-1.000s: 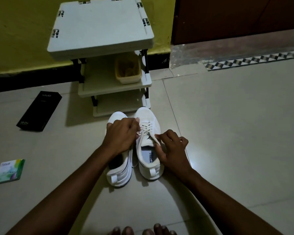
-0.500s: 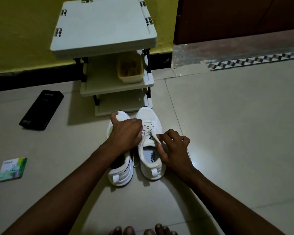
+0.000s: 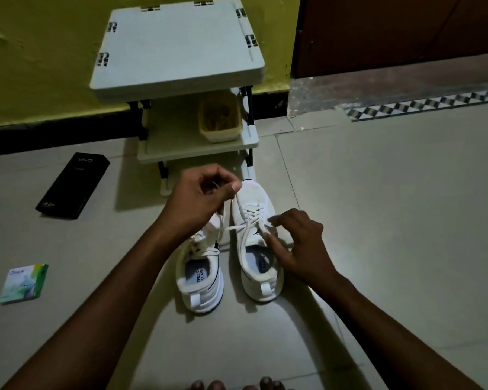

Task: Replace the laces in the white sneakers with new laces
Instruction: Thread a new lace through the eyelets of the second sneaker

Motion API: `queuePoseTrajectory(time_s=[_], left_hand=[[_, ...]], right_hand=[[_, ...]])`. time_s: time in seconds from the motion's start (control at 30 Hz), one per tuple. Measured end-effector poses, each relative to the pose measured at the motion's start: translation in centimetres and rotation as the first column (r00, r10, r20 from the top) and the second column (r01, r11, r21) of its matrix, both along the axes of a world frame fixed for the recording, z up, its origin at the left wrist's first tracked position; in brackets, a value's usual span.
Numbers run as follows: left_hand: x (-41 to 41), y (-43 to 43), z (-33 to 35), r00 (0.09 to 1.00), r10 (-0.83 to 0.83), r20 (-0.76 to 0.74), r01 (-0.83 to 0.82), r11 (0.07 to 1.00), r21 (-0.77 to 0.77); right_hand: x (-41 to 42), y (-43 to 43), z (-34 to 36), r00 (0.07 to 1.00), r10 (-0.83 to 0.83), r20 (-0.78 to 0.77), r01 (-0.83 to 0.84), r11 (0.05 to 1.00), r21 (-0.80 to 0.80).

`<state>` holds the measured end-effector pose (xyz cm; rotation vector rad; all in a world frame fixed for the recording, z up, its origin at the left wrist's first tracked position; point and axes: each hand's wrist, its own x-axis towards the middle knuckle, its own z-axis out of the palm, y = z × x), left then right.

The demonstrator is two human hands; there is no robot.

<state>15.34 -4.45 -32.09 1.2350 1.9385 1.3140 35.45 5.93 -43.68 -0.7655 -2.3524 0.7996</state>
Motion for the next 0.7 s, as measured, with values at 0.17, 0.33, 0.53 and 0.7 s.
queuePoseTrajectory(time_s=[0.17, 0.33, 0.53, 0.7], left_hand=[[1.3, -0.3, 2.3, 0.995, -0.085, -0.054, 0.089, 0.992, 0.084], [-0.3, -1.3, 1.8, 0.982, 0.014, -0.189, 0.001, 0.997, 0.080], [-4.5, -4.2, -1.8, 0.958, 0.121, -0.260, -0.181, 0.958, -0.220], [-5.9, -6.2, -3.8, 0.951, 0.110, -0.288, -0.216, 0.904, -0.368]], right_hand=[[-3.1, 0.5, 6.0, 0.985, 0.154, -0.079, -0.171, 0.934, -0.314], [-5.5, 1.0, 8.6, 0.978, 0.119, -0.170, -0.171, 0.925, -0.338], [-5.5, 2.3, 7.9, 0.980, -0.125, -0.157, 0.048, 0.908, -0.417], [-5.6, 2.9, 8.0, 0.973, -0.188, -0.137, 0.097, 0.863, -0.496]])
